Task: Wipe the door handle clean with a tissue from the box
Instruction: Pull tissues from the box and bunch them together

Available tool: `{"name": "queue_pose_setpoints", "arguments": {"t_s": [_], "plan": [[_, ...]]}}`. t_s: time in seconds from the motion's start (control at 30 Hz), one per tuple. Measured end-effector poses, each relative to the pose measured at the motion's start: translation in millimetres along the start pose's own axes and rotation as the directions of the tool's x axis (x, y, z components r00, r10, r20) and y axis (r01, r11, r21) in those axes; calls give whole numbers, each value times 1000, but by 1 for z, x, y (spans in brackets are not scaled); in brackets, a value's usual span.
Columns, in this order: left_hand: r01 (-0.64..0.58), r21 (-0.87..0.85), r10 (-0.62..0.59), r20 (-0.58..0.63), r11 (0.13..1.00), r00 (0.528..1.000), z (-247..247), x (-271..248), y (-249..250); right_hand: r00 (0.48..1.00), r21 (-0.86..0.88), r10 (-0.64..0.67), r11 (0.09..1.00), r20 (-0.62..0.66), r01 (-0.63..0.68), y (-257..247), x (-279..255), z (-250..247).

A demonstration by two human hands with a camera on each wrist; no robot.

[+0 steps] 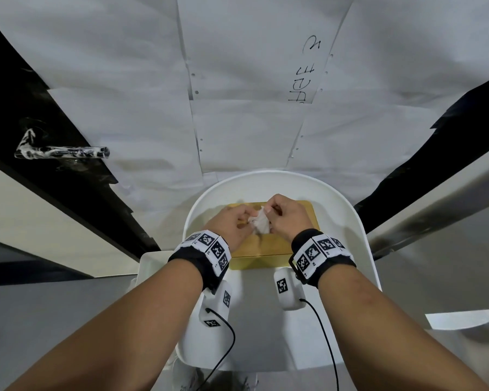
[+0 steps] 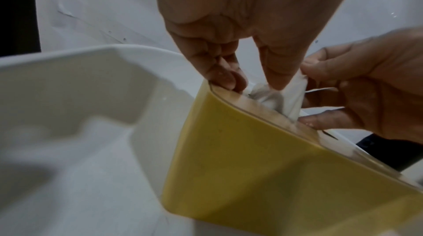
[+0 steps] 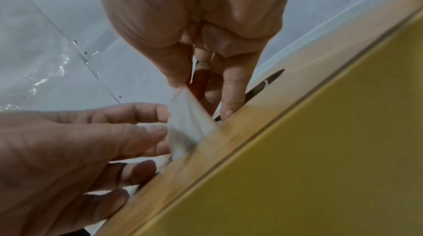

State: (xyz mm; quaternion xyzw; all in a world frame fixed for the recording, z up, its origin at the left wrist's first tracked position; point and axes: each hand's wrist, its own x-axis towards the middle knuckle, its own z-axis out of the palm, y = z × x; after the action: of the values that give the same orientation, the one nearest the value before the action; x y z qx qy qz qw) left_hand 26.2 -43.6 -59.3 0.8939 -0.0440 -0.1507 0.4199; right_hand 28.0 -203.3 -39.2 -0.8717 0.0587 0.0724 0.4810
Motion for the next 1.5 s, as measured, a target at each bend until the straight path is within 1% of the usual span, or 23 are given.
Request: {"name": "queue_pose_setpoints", "arguments": {"t_s": [0.1, 0.2, 0.27, 0.37, 0.43, 0.6, 0.7, 0.83, 0.93, 1.0, 1.1, 1.2, 1.27, 1.33, 1.37, 1.5], "plan": [[33, 68, -31, -28, 997, 999, 2, -1, -1, 999, -12, -38, 999, -8, 38, -5, 0, 0], [24, 169, -21, -19, 985, 1000, 5, 0, -4, 999, -4, -41, 999, -29, 41, -8, -1, 1], [27, 217, -22, -29, 976, 999, 4, -1, -3, 997, 16, -33, 999, -71, 35, -8, -1, 1], [46, 273, -37, -35, 961, 999, 4, -1, -2, 986, -11, -94, 996, -134, 94, -8, -3, -4], [49, 296, -42, -31, 954, 999, 4, 0, 0, 982, -20, -109, 994, -156, 107, -9, -4, -8], [71, 314, -62, -38, 947, 997, 5, 4, 0, 981, 51, -63, 996, -181, 74, -9, -3, -11], [78, 311, -72, -33, 947, 997, 6, 7, -1, 971, 99, -57, 992, -234, 82, -15, 1, -16], [91, 285, -85, -33, 954, 996, 7, 10, -1, 957, 140, -78, 983, -278, 121, -27, 6, -22], [67, 267, -57, -47, 961, 997, 8, 9, -4, 953, 204, -54, 972, -297, 119, -32, 5, -24], [52, 239, -46, -31, 970, 998, 8, 9, -5, 953, 262, -39, 957, -301, 122, -37, 3, -25], [1, 224, -3, 8, 975, 1000, 8, 9, -3, 953, 375, -53, 912, -298, 168, -45, 1, -27], [25, 229, -35, 41, 973, 999, 8, 10, -4, 953, 401, -80, 894, -294, 198, -49, 1, -28], [75, 128, -81, 47, 989, 996, 5, 9, 0, 961, 396, -74, 901, -268, 180, -48, 1, -27], [95, 18, -96, 73, 995, 993, 1, 8, 7, 967, 397, -58, 904, -248, 156, -45, 0, -26], [101, -7, -101, 77, 995, 992, -1, 8, 10, 968, 395, -49, 907, -248, 147, -45, -1, -26], [38, -108, -36, 20, 993, 999, -4, 9, 8, 967, 370, -6, 923, -255, 103, -38, 0, -26]]}}
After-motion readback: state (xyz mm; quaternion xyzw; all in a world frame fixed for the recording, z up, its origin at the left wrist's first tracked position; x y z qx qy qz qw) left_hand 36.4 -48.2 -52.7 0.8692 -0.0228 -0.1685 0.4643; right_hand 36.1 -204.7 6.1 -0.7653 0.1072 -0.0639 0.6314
